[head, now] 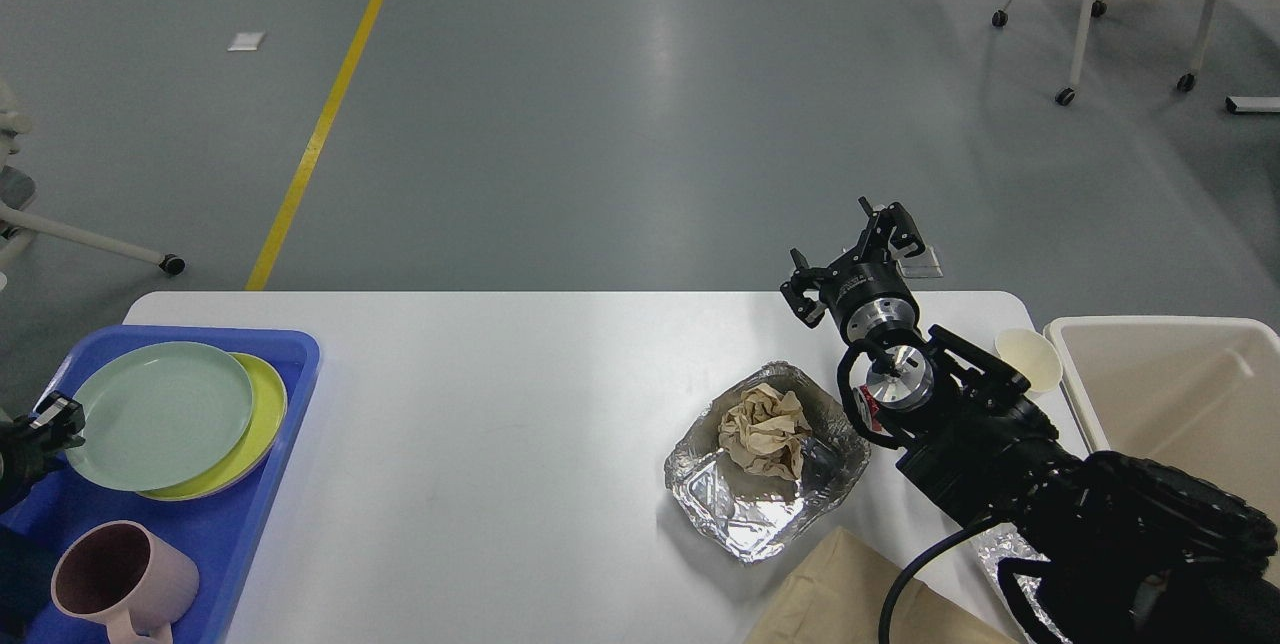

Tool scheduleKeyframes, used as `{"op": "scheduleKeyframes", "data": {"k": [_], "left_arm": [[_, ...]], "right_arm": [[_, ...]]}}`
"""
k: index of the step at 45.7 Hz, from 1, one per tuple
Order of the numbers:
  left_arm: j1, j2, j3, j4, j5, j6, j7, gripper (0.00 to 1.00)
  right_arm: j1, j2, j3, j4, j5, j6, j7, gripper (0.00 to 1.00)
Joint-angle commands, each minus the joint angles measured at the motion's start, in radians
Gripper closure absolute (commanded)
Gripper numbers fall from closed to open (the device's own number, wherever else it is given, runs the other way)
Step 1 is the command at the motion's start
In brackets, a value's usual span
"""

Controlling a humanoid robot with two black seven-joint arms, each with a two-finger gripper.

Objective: Tidy desktop
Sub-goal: 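Release the green plate and lift the left gripper away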

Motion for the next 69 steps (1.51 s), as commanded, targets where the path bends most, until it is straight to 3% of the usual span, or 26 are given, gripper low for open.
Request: {"op": "scheduleKeyframes", "data": {"k": [1, 17, 24, 34, 48, 53, 63, 69], "left_arm": [[0.0, -0.023, -0.004, -0.002, 0.0, 0.022, 0.003, 0.72], [-0.009, -0.063, -0.012, -0.006, 0.001, 0.019, 0.011, 0.72], [-0.014, -0.051, -0.007, -0.072, 0.005, 0.013, 0.011, 0.72], [-0.072, 0.079, 0.008, -0.16, 0.003, -0.019, 0.008, 0.71], [-0.277, 0.193, 0.079, -0.166, 0.001, -0.26, 0.006, 0.64], [-0.377, 0.21, 0.108, -0.166, 0.0, -0.338, 0.005, 0.57], [-0.561, 0.251, 0.113, -0.166, 0.0, -0.399, 0.006, 0.41], [-0.641, 0.254, 0.117, -0.164, 0.0, -0.533, 0.008, 0.37]], "right_arm": [[0.0, -0.001, 0.0, 0.0, 0.0, 0.0, 0.0, 0.0], [0.0, 0.0, 0.0, 0.0, 0.0, 0.002, 0.0, 0.0], [0.0, -0.001, 0.0, 0.0, 0.0, 0.0, 0.0, 0.0], [0.0, -0.001, 0.0, 0.0, 0.0, 0.0, 0.0, 0.0], [0.0, 0.0, 0.0, 0.0, 0.0, 0.0, 0.0, 0.0], [0.0, 0.0, 0.0, 0.0, 0.0, 0.0, 0.0, 0.0], [0.0, 0.0, 0.0, 0.0, 0.0, 0.0, 0.0, 0.0], [0.0, 0.0, 0.0, 0.0, 0.0, 0.0, 0.0, 0.0]]}}
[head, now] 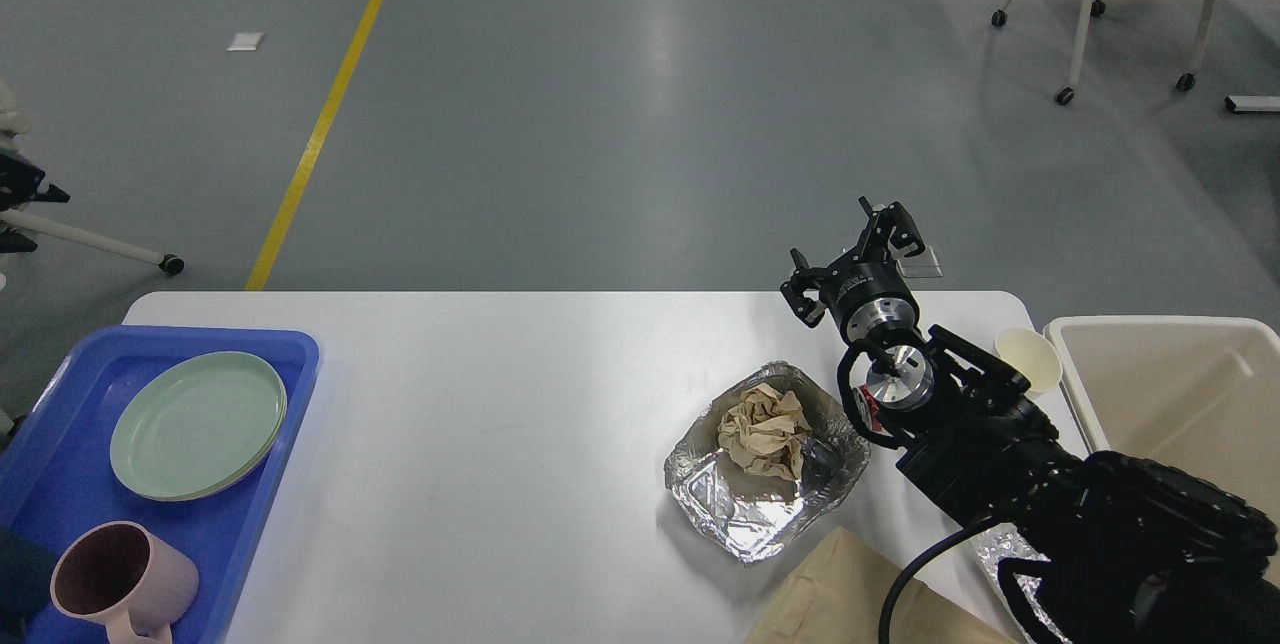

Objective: Tidy desktop
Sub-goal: 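Release the green plate and lift the left gripper away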

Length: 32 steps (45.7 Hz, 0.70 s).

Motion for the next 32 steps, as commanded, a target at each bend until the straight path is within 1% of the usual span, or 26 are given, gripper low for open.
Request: {"op": "scheduleKeyframes", "data": {"k": [1, 7, 11, 15, 18, 24, 27, 30, 32], "left_arm": [[-0.076, 0.005, 0.005, 0.001, 0.0, -0.131, 0.003, 0.37], [-0.156, 0.013, 0.005, 0.0, -0.002, -0.301, -0.002, 0.36], [-0.205, 0.005, 0.005, 0.001, -0.006, -0.301, -0.005, 0.33], [-0.233, -0.002, 0.004, 0.001, -0.012, -0.301, -0.007, 0.24], [-0.25, -0.024, 0.002, 0.003, -0.014, -0.301, -0.008, 0.21], [-0.26, -0.096, -0.002, 0.011, -0.014, -0.301, -0.001, 0.17], [-0.262, -0.113, -0.002, 0.011, -0.014, -0.301, 0.0, 0.14], [-0.263, -0.133, -0.005, 0.011, -0.014, -0.301, 0.0, 0.14], [-0.265, -0.151, -0.014, 0.011, -0.015, -0.301, -0.002, 0.11]], "right_arm": [[0.0, -0.001, 0.0, 0.0, 0.0, 0.0, 0.0, 0.0], [0.0, 0.0, 0.0, 0.0, 0.0, 0.001, 0.0, 0.0], [0.0, 0.0, 0.0, 0.0, 0.0, 0.0, 0.0, 0.0], [0.0, 0.0, 0.0, 0.0, 0.0, 0.0, 0.0, 0.0], [0.0, 0.0, 0.0, 0.0, 0.0, 0.0, 0.0, 0.0], [0.0, -0.001, 0.0, 0.0, 0.0, 0.0, 0.0, 0.0], [0.0, 0.0, 0.0, 0.0, 0.0, 0.0, 0.0, 0.0], [0.0, 0.0, 0.0, 0.0, 0.0, 0.0, 0.0, 0.0], [0.0, 0.0, 0.0, 0.0, 0.0, 0.001, 0.0, 0.0]]}}
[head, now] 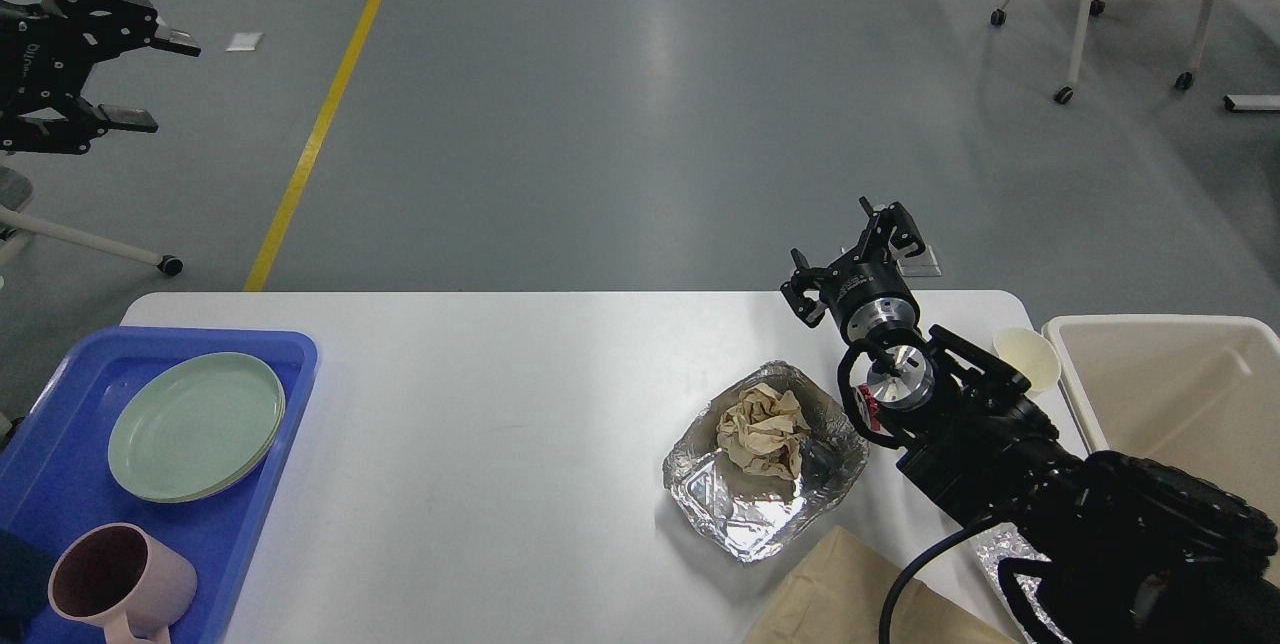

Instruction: Tidy desktop

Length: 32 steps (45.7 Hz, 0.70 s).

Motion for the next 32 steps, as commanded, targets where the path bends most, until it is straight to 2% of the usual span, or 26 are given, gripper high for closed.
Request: {"op": "scheduleKeyframes", "data": {"k": [1, 7, 16, 23, 29, 32], "left_arm": [[-0.005, -0.053, -0.018, 0.0, -0.002, 0.0, -0.002, 0.08], [0.004, -0.142, -0.033, 0.002, 0.0, 0.0, 0.004, 0.05], [0.004, -0.151, -0.069, 0.042, -0.014, 0.018, -0.015, 0.04], [0.105, -0.211, -0.184, 0.069, -0.061, 0.377, -0.01, 0.04], [0.216, -0.303, -0.386, 0.091, -0.075, 0.674, -0.001, 0.04], [0.268, -0.355, -0.507, 0.131, -0.072, 0.776, 0.004, 0.04]], "right_arm": [[0.0, -0.001, 0.0, 0.0, 0.0, 0.0, 0.0, 0.0], [0.0, -0.001, 0.0, 0.0, 0.0, 0.0, 0.0, 0.0], [0.0, -0.001, 0.0, 0.0, 0.0, 0.0, 0.0, 0.0], [0.0, -0.001, 0.0, 0.0, -0.001, 0.002, 0.0, 0.0], [0.0, 0.001, 0.0, 0.0, 0.0, 0.0, 0.0, 0.0], [0.0, 0.001, 0.0, 0.0, 0.0, 0.0, 0.0, 0.0]]}}
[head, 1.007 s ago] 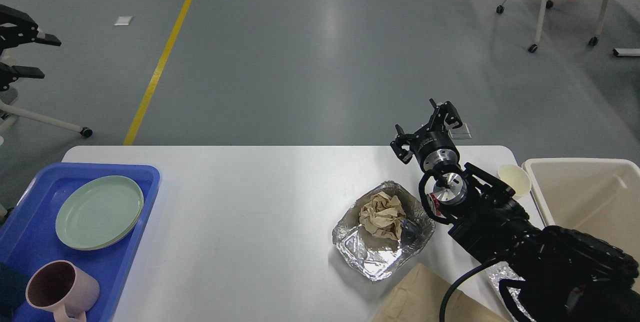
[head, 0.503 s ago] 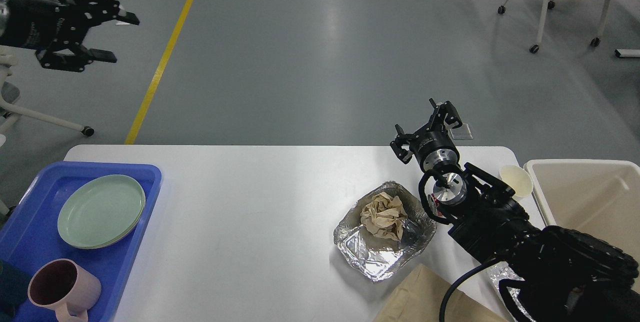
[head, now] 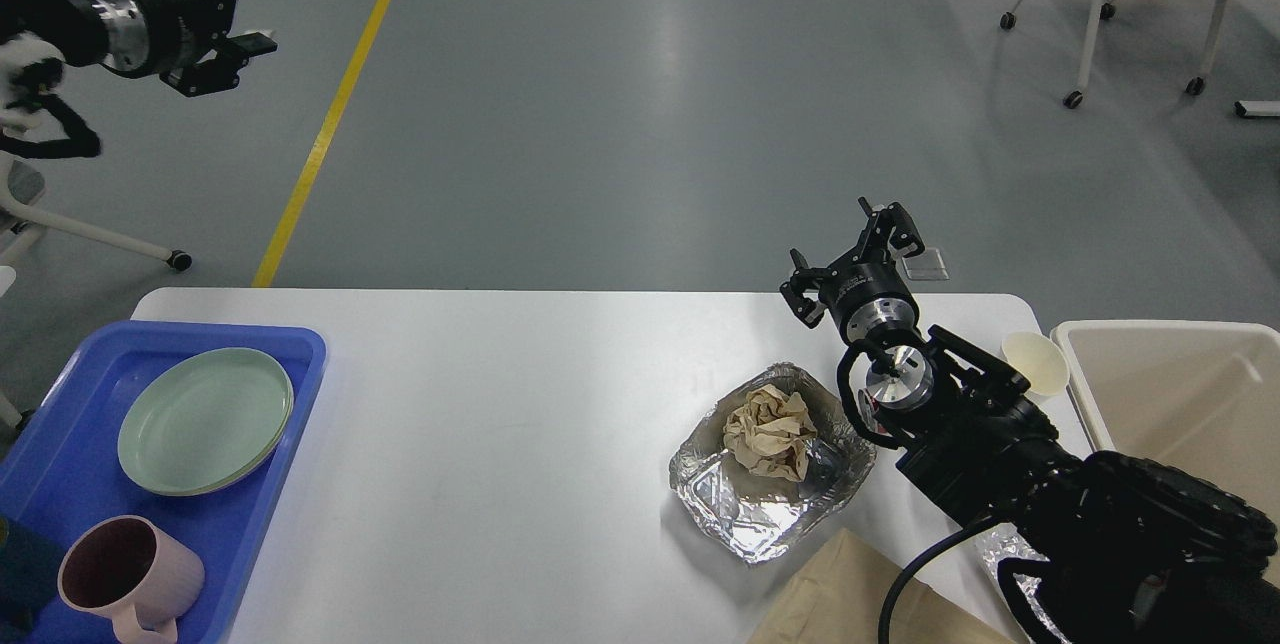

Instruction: Tidy desktop

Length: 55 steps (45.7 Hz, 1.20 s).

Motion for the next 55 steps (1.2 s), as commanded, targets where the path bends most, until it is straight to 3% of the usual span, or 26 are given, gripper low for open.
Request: {"op": "scheduleKeyframes", "data": {"k": [1, 9, 21, 40, 55], "left_arm": [[0.1, -0.1, -0.223, 0.067, 0.001, 0.221, 0.007, 0.04], [0.146, -0.19, -0.451, 0.196, -0.002, 0.261, 0.002, 0.04], [0.243, -0.233, -0.701, 0.2, -0.004, 0.261, 0.004, 0.04], [0.261, -0.236, -0.843, 0.203, -0.007, 0.27, -0.005, 0.04], [0.263, -0.285, -0.857, 0.203, -0.021, 0.27, -0.002, 0.04]], "right_arm": [[0.0, 0.0, 0.0, 0.0, 0.0, 0.0, 0.0, 0.0], [0.0, 0.0, 0.0, 0.0, 0.0, 0.0, 0.0, 0.0], [0.0, 0.0, 0.0, 0.0, 0.0, 0.0, 0.0, 0.0], [0.0, -0.001, 0.0, 0.0, 0.0, 0.0, 0.0, 0.0], [0.0, -0.001, 0.0, 0.0, 0.0, 0.0, 0.0, 0.0]]}}
